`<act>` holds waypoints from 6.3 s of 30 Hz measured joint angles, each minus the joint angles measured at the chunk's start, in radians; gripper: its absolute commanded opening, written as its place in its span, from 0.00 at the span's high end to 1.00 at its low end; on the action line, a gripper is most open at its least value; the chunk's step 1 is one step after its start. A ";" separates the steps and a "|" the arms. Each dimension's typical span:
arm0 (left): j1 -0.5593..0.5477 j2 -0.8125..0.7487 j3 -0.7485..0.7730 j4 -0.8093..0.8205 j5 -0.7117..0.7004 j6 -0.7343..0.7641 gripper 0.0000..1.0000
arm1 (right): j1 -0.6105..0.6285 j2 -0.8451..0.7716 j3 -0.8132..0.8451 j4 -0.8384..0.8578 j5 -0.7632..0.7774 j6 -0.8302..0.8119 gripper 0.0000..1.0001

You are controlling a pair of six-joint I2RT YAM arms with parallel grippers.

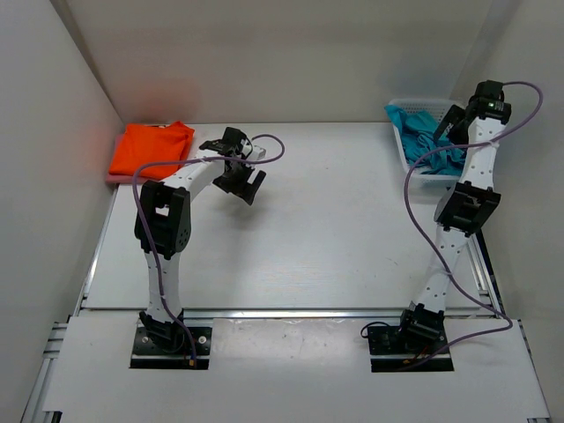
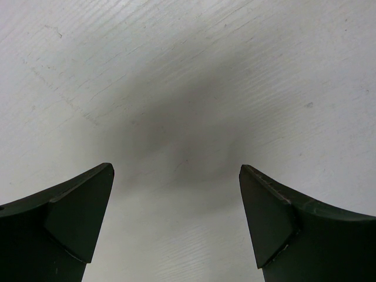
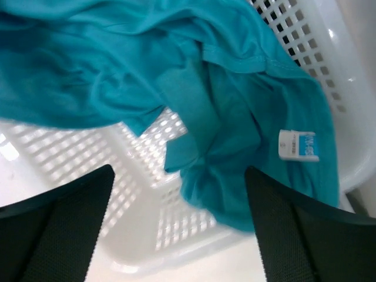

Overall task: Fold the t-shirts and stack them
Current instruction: Grab crumpled tshirt from bin with the right arm, then move the tshirt to the center of the board, then flatten out the tshirt

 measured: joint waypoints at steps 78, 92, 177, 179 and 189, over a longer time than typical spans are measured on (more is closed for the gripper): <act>0.109 -0.233 -0.383 -0.011 -0.101 0.026 0.06 | 0.559 -0.868 -1.480 0.581 -0.219 0.006 0.32; 0.096 -0.165 -0.399 -0.024 -0.020 0.036 1.00 | 0.546 -0.508 -1.108 0.517 -0.084 -0.127 0.19; -0.035 -0.452 -0.769 0.160 -0.206 0.150 0.94 | 0.821 -0.415 -1.307 0.537 -0.588 -0.303 1.00; -0.026 -0.451 -0.765 0.161 -0.205 0.149 1.00 | 0.820 -0.406 -1.307 0.535 -0.607 -0.298 1.00; 0.332 -0.347 -0.418 0.120 -0.107 0.076 1.00 | 0.628 -0.676 -1.423 0.517 -0.638 -0.282 1.00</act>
